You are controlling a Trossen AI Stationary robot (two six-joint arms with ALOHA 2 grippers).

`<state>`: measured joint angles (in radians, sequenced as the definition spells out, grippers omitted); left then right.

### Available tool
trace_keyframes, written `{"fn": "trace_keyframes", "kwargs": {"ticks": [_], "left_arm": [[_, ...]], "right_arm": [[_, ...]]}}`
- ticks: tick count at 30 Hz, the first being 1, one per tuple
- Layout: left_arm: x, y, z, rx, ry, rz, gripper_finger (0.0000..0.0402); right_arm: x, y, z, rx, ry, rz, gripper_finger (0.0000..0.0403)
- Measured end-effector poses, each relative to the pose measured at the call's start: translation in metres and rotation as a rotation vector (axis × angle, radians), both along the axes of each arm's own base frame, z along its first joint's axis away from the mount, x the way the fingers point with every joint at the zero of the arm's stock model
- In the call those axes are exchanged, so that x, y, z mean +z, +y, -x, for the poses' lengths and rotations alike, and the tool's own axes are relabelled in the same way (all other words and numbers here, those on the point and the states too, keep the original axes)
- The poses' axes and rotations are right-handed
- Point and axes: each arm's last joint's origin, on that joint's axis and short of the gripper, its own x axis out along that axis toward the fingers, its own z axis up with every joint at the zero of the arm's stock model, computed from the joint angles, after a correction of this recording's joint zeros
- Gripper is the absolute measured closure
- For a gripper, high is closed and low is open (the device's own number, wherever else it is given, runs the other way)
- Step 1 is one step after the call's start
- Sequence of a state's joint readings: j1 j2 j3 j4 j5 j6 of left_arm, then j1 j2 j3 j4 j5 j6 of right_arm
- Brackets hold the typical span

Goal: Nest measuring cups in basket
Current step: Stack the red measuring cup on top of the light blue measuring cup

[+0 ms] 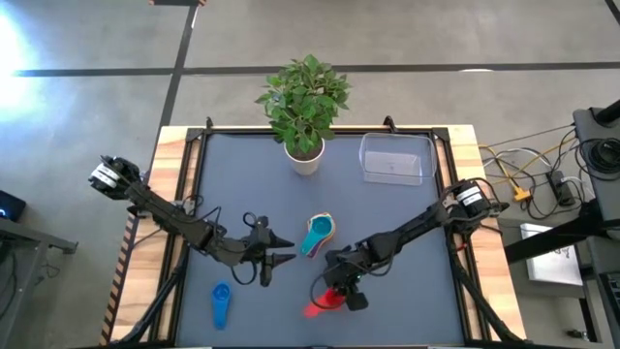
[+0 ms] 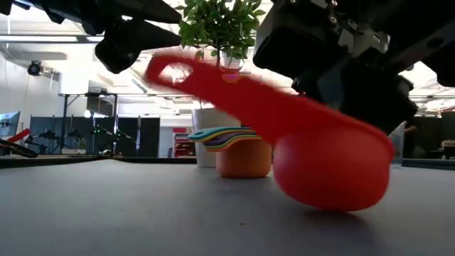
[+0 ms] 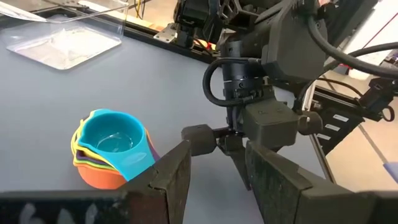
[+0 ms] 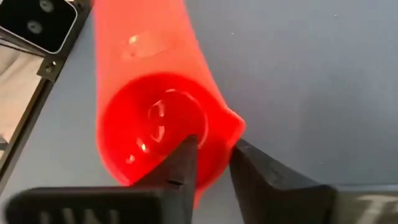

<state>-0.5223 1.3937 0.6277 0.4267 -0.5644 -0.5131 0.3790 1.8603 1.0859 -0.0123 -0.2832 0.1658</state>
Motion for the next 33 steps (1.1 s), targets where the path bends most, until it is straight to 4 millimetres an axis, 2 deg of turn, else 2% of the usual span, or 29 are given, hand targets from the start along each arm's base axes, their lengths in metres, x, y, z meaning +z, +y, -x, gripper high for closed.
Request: {"fn": "trace_keyframes", "kwargs": {"ticks": [4,8,12,16,22,27,33], "left_arm": [[0.0,0.0,0.0,0.0,0.0,0.003,0.0265],[0.0,0.0,0.0,-0.002,0.001,0.003,0.0265],[0.0,-0.001,0.0,-0.016,0.001,0.009,0.0265],[0.001,-0.001,0.0,-0.026,-0.003,0.011,0.0265],[0.001,-0.001,0.0,-0.027,-0.003,0.007,0.0265],[0.0,-0.001,0.0,-0.035,-0.001,-0.011,0.0265],[0.0,-0.001,0.0,-0.04,0.0,-0.019,0.0265]], "right_arm": [[0.004,-0.001,0.001,0.027,-0.021,0.022,0.0384],[0.022,-0.006,0.006,0.047,-0.077,0.095,0.0392],[0.047,-0.018,0.012,0.024,-0.175,0.284,0.0393],[0.076,-0.044,0.015,0.022,-0.276,0.392,0.0394],[0.108,-0.102,0.014,-0.022,-0.381,0.499,0.0394],[0.111,-0.147,0.009,0.02,-0.436,0.411,0.0394],[0.09,-0.176,0.002,0.02,-0.392,0.444,0.0394]]}}
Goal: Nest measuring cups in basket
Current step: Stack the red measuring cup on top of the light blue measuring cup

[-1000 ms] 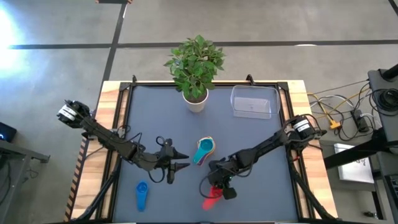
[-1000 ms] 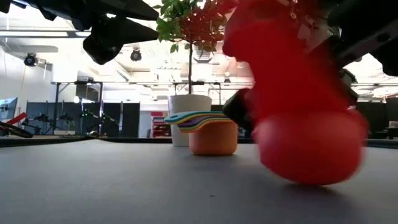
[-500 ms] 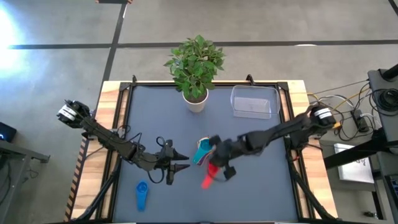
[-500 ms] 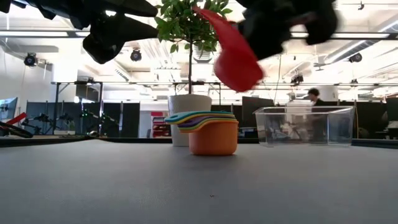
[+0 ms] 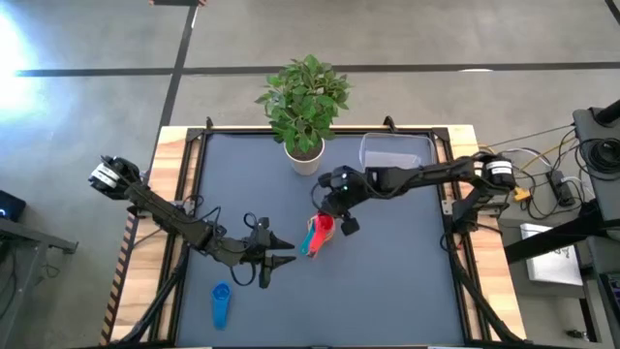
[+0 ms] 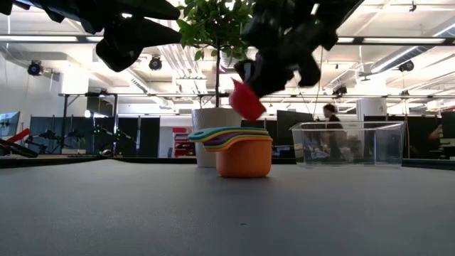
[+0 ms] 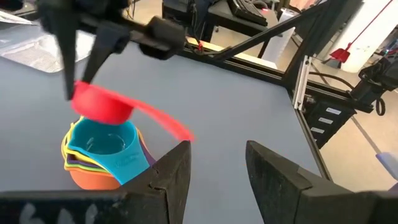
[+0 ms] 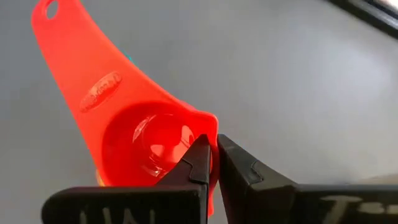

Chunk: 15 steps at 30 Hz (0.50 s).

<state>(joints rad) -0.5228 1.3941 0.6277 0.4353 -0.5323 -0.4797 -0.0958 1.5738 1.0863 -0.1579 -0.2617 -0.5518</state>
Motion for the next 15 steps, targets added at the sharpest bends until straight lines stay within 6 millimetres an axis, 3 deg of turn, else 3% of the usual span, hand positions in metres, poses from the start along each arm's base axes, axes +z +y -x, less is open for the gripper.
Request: {"fn": "trace_keyframes", "kwargs": {"ticks": [7,15], "left_arm": [[0.0,0.0,0.0,0.002,0.0,0.007,0.0265],[0.0,-0.001,0.001,-0.029,0.01,0.017,0.0265]], "right_arm": [[-0.022,-0.008,-0.007,0.019,0.05,0.034,0.0385],[-0.024,-0.008,-0.007,0.022,0.063,0.038,0.0317]]}}
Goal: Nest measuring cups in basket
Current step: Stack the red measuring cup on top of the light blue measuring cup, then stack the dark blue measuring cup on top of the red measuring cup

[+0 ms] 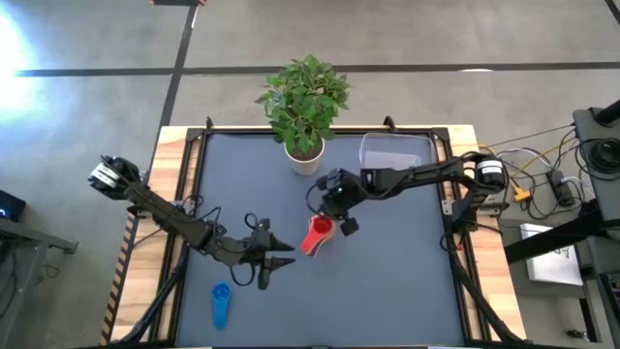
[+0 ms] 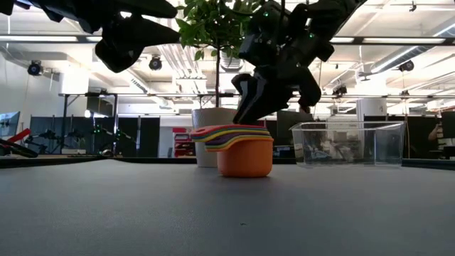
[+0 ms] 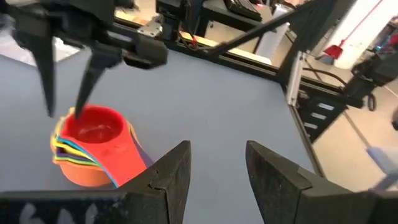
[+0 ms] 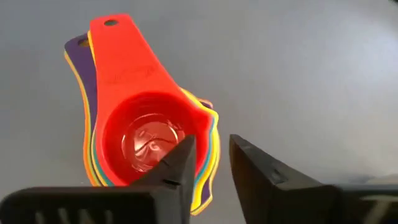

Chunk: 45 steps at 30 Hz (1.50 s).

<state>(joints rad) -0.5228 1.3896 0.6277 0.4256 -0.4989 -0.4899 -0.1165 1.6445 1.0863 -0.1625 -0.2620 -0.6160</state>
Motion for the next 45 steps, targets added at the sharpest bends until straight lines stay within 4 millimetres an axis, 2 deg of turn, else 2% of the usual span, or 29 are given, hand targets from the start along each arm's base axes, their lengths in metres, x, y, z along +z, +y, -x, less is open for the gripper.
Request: {"fn": "trace_keyframes", "kwargs": {"ticks": [4,7,11,17,21,26,29,35,41,45], "left_arm": [[0.006,0.003,0.009,-0.023,0.06,0.122,0.0265],[0.009,0.008,0.024,0.036,0.151,0.246,0.0265],[0.003,0.011,0.043,0.128,0.311,0.368,0.0267],[-0.006,-0.001,0.06,0.158,0.53,0.506,0.0275],[0.006,-0.011,0.061,0.181,0.699,0.493,0.0279],[0.024,-0.027,0.063,0.269,0.931,0.352,0.0279],[0.023,-0.039,0.064,0.291,1.034,0.281,0.0279],[0.012,-0.059,0.082,0.322,1.086,0.339,0.0279],[0.001,-0.055,0.109,0.424,1.093,0.415,0.0279],[-0.014,-0.05,0.115,0.419,1.073,0.48,0.0279]], "right_arm": [[0.014,0.001,0.006,-0.008,-0.025,-0.005,0.0282],[0.027,0.002,0.012,-0.035,-0.036,-0.036,0.0269],[0.039,0.009,0.025,-0.063,-0.044,-0.091,0.0269],[0.041,0.029,0.049,-0.034,-0.107,-0.125,0.0279],[0.047,0.039,0.064,-0.025,-0.175,-0.148,0.028],[0.053,0.046,0.081,-0.016,-0.263,-0.183,0.028],[0.055,0.048,0.089,-0.013,-0.301,-0.196,0.028],[0.051,0.048,0.098,-0.017,-0.358,-0.211,0.028],[0.048,0.047,0.098,-0.01,-0.392,-0.206,0.0282],[0.05,0.047,0.098,-0.009,-0.398,-0.206,0.028]]}}
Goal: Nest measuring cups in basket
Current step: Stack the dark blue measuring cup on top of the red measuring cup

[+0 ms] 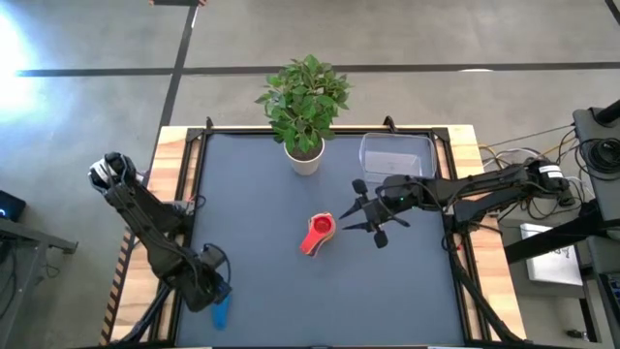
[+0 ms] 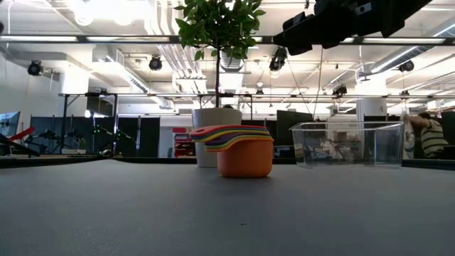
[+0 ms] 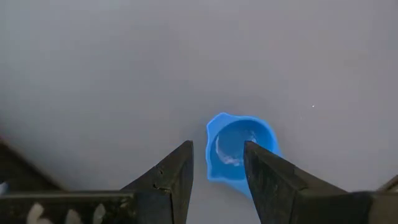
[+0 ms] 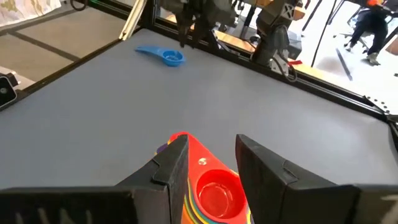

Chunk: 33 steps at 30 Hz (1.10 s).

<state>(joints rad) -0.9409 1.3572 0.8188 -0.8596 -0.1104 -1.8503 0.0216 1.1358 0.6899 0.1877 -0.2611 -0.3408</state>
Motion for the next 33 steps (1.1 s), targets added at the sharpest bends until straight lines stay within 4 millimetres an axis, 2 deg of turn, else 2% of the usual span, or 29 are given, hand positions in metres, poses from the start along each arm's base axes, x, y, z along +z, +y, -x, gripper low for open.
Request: {"fn": "trace_keyframes", "kwargs": {"ticks": [7,14,20,26,30,33], "left_arm": [[-0.029,0.006,0.006,0.02,0.0,0.077,0.0279],[-0.036,0.006,0.006,0.038,0.021,0.071,0.0283],[-0.039,-0.001,0.001,-0.009,-0.021,0.103,0.0325],[-0.044,-0.004,-0.003,-0.065,-0.03,0.091,0.0391],[-0.041,0.0,-0.01,-0.11,-0.046,0.072,0.0397],[-0.034,0.011,-0.021,-0.144,-0.068,-0.012,0.0399]], "right_arm": [[0.0,0.0,0.0,-0.001,-0.002,-0.004,0.0281],[0.0,0.0,0.0,-0.002,0.005,-0.007,0.0284],[0.0,0.0,0.0,-0.002,0.005,-0.007,0.0286],[0.0,0.0,0.0,-0.003,0.005,-0.007,0.0292],[0.0,0.0,0.0,-0.005,0.007,-0.014,0.0298],[0.0,0.0,0.0,-0.005,0.003,-0.015,0.0302]]}}
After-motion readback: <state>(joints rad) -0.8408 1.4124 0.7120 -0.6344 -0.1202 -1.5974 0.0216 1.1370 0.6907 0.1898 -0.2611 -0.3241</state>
